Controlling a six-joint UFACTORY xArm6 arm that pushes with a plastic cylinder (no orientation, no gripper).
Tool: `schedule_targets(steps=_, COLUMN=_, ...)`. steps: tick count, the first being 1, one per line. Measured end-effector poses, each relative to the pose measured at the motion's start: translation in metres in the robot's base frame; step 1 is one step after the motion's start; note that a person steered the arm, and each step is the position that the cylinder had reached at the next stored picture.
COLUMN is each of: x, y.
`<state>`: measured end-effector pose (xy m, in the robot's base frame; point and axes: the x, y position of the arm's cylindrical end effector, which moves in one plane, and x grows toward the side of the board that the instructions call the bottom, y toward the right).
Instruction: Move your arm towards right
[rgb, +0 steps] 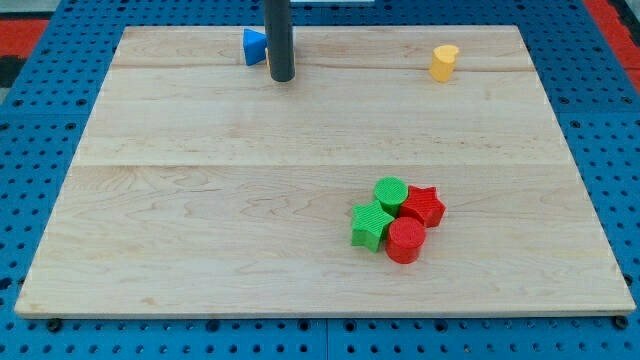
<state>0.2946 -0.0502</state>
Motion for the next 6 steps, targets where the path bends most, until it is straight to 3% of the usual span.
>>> schedule_targets(steps=1, x=0.010, y=0.059)
schedule_targets(steps=3, x=0.022, y=0.257)
schedule_targets(steps=4, x=0.020, y=0.328)
schedule_targets(steps=5, x=-0.004, y=0.332)
schedule_targets(steps=6, x=-0.001, y=0.295)
